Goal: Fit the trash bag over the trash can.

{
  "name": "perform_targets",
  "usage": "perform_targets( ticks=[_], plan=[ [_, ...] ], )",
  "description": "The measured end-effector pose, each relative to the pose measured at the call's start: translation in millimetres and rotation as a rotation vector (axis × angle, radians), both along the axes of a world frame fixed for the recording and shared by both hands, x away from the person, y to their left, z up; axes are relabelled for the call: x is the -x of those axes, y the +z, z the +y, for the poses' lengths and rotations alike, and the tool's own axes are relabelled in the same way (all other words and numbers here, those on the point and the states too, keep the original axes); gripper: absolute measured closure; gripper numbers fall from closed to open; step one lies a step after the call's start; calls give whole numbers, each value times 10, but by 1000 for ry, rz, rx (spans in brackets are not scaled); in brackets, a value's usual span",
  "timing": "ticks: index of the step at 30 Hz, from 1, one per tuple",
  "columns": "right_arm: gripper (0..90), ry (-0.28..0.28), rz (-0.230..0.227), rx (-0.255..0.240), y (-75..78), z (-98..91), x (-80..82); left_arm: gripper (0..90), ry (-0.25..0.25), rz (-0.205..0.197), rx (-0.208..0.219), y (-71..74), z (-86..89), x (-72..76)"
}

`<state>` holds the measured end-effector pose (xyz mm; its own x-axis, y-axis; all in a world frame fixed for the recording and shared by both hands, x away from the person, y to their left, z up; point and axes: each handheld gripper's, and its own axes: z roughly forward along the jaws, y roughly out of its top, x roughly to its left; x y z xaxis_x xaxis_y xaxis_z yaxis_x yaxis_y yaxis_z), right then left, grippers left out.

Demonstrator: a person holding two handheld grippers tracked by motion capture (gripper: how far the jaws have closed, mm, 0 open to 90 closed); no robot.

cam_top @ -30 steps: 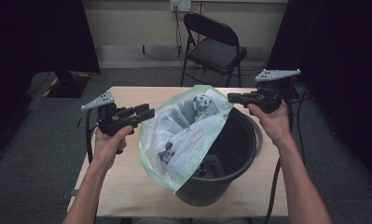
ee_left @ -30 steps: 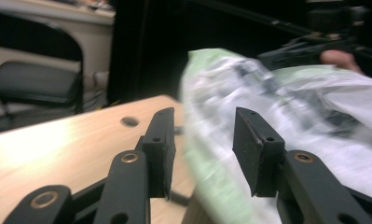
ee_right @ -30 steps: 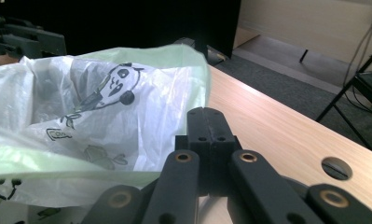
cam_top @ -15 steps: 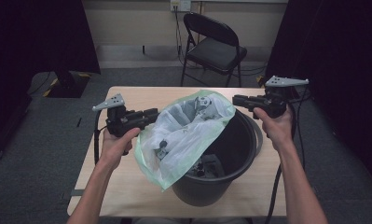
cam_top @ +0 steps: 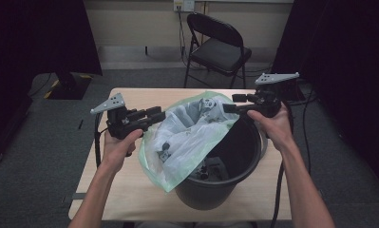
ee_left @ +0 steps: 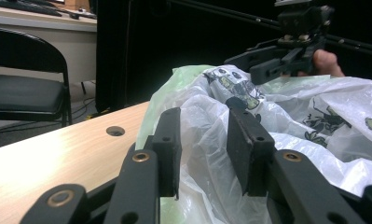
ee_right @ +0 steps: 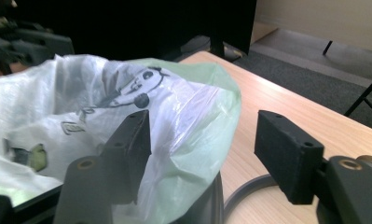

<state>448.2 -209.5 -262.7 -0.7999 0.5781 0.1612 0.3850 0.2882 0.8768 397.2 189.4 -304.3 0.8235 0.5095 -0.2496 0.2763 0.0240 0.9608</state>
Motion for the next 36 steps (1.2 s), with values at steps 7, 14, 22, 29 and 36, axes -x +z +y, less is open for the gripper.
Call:
perform_targets(
  ticks=[7,14,22,29,36],
  plan=[
    [779,-24,-72,25,35,26,59,639,4,0,-9,3,19,6],
    [900,-58,-82,7,45,-133,72,676,-1,12,-28,-52,18,-27],
    [900,-63,-37,4,-204,-233,22,864,-46,0,-70,-106,-41,-14],
    [900,-57,10,-16,-424,-276,-28,900,-71,-8,-74,-153,-12,-8],
    [895,-84,29,28,-596,-269,-80,802,-46,-1,-58,-138,39,-24]
  ],
)
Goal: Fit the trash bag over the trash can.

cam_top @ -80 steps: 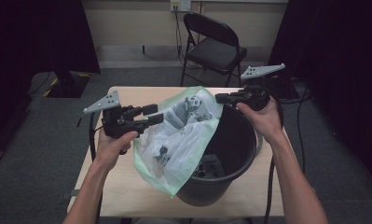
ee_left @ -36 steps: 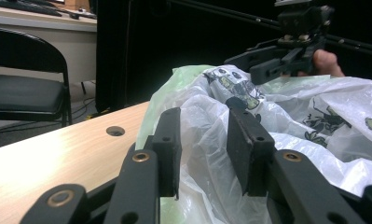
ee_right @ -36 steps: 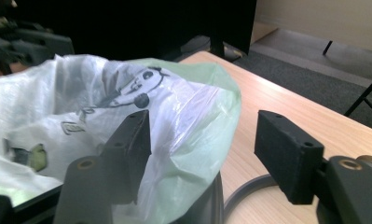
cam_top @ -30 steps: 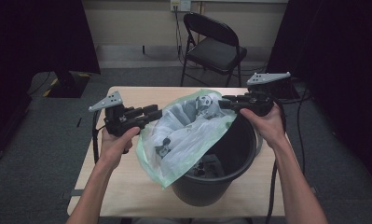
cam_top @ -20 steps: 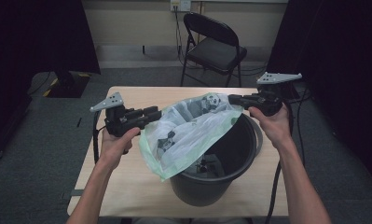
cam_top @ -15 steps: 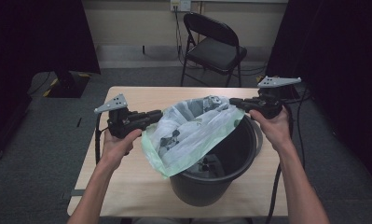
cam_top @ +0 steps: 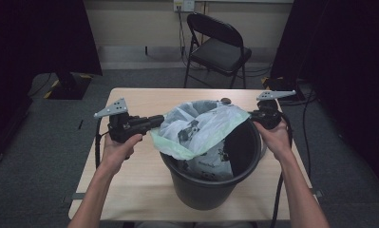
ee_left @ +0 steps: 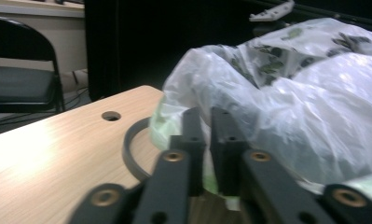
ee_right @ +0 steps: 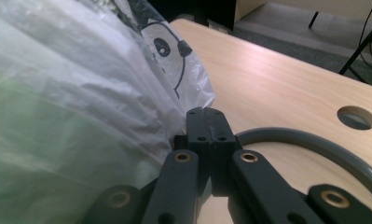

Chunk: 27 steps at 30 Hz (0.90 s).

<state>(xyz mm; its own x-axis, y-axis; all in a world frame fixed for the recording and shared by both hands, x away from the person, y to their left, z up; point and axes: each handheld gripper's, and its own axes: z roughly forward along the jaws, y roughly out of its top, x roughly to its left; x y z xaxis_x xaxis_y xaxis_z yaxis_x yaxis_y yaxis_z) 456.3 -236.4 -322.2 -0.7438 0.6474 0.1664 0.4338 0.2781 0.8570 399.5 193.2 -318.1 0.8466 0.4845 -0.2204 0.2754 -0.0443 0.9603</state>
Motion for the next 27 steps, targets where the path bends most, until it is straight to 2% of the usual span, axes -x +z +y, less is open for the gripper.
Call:
perform_targets(
  ticks=[2,3,5,8,12,16,17,19,21,24,27],
  plan=[
    [764,-28,-17,-18,47,-5,0,722,14,-1,13,34,5,-5],
    [710,-42,-26,-27,84,-14,-2,719,22,-2,19,53,9,-8],
    [655,-72,-40,-56,168,-50,-1,690,34,-7,33,91,8,-14],
    [576,-105,-69,-63,278,-85,23,668,36,-9,46,149,2,-31],
    [570,-109,-90,-70,373,-98,60,647,26,-17,52,215,-60,-57],
    [538,-105,-98,-85,423,-76,67,605,12,-8,52,224,-149,-91],
    [534,-108,-103,-85,431,-66,68,615,6,-6,45,216,-162,-98],
    [515,-114,-108,-96,450,-52,76,723,-16,-2,39,183,-181,-93],
    [505,-112,-114,-100,467,-42,84,791,-39,-4,59,163,-168,-74],
    [496,-110,-121,-99,494,-31,103,841,-38,-13,61,168,-123,-19],
    [492,-110,-127,-110,530,-36,114,842,-46,-27,46,180,-82,52]
  ],
)
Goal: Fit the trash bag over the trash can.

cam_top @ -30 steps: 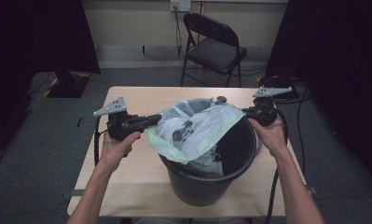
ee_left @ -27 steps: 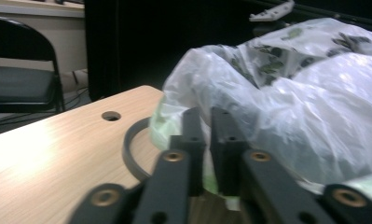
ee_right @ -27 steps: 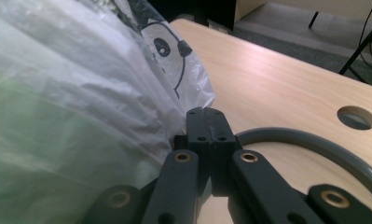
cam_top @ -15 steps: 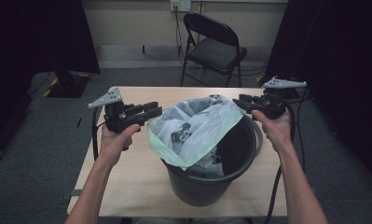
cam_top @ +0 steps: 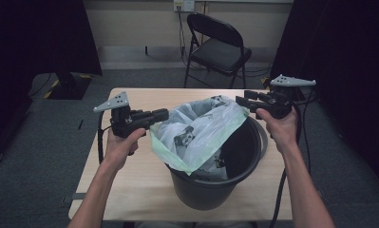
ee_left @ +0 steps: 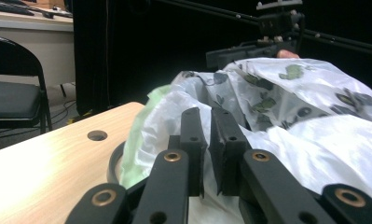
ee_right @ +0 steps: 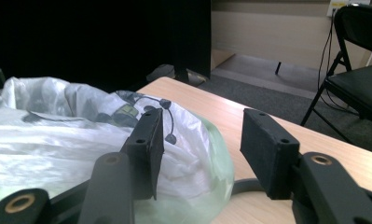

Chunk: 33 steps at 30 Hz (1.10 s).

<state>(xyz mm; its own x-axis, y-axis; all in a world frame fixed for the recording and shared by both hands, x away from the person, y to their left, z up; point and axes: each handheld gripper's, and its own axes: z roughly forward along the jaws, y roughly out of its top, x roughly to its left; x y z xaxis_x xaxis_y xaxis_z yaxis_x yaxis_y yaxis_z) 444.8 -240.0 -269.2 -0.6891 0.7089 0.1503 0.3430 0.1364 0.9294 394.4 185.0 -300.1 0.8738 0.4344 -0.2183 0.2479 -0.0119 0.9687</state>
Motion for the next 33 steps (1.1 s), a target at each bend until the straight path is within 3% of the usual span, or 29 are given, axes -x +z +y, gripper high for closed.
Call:
perform_targets(
  ticks=[5,9,15,17,20,23,27,30,33],
  plan=[
    [484,5,-7,5,50,31,13,841,-25,-21,3,-18,93,167],
    [478,13,-8,9,69,77,1,841,-44,-38,-22,11,122,292],
    [469,23,-7,6,77,131,-16,856,-192,-45,-32,42,91,423],
    [469,26,-7,7,82,140,-15,819,-209,-64,-33,52,66,436],
    [465,31,-10,11,96,144,-4,755,-188,-73,5,105,66,367],
    [456,36,-7,9,111,134,9,674,-104,-67,3,164,62,207],
    [441,34,-11,4,126,106,21,598,3,-18,-10,162,29,-53],
    [427,36,-13,3,128,84,32,570,19,14,-14,116,-3,-152],
    [416,40,-11,2,121,63,49,654,-5,21,-22,59,-30,-135]
  ],
)
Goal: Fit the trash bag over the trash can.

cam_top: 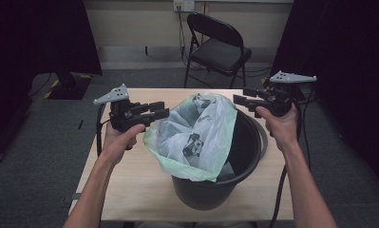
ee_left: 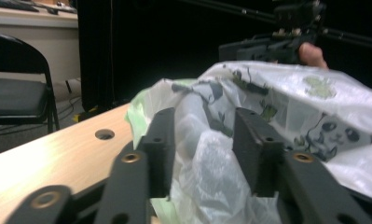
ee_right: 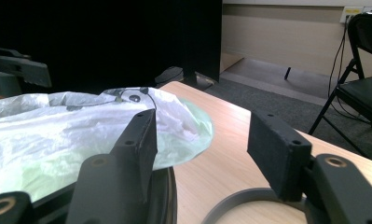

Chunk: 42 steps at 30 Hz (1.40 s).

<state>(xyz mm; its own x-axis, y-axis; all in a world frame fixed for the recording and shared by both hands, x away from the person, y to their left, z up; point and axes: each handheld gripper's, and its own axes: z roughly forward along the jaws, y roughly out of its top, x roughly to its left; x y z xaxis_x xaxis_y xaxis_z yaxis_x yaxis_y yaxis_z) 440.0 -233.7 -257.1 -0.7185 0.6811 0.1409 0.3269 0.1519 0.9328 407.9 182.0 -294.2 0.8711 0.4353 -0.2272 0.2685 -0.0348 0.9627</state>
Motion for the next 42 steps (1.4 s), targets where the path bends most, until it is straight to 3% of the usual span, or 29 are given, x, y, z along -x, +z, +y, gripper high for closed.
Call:
perform_targets(
  ticks=[4,12,15,18,20,25,33,42],
  plan=[
    [399,2,4,1,-7,-11,20,753,-16,-13,-16,-28,-9,81],
    [381,26,-1,4,6,22,72,756,-28,-40,8,-65,106,306],
    [377,40,1,7,17,51,80,749,-54,-44,10,-65,156,427],
    [377,59,0,2,43,79,89,741,-124,-39,5,-52,209,533],
    [377,77,2,-2,62,102,96,725,-129,-50,-21,-22,214,579],
    [377,129,13,-12,103,168,141,652,-103,-69,4,59,146,540],
    [377,230,53,-19,101,252,215,617,-92,-92,-31,124,-163,439],
    [408,316,125,-26,87,287,218,621,-89,-81,-65,27,-386,381]
  ],
)
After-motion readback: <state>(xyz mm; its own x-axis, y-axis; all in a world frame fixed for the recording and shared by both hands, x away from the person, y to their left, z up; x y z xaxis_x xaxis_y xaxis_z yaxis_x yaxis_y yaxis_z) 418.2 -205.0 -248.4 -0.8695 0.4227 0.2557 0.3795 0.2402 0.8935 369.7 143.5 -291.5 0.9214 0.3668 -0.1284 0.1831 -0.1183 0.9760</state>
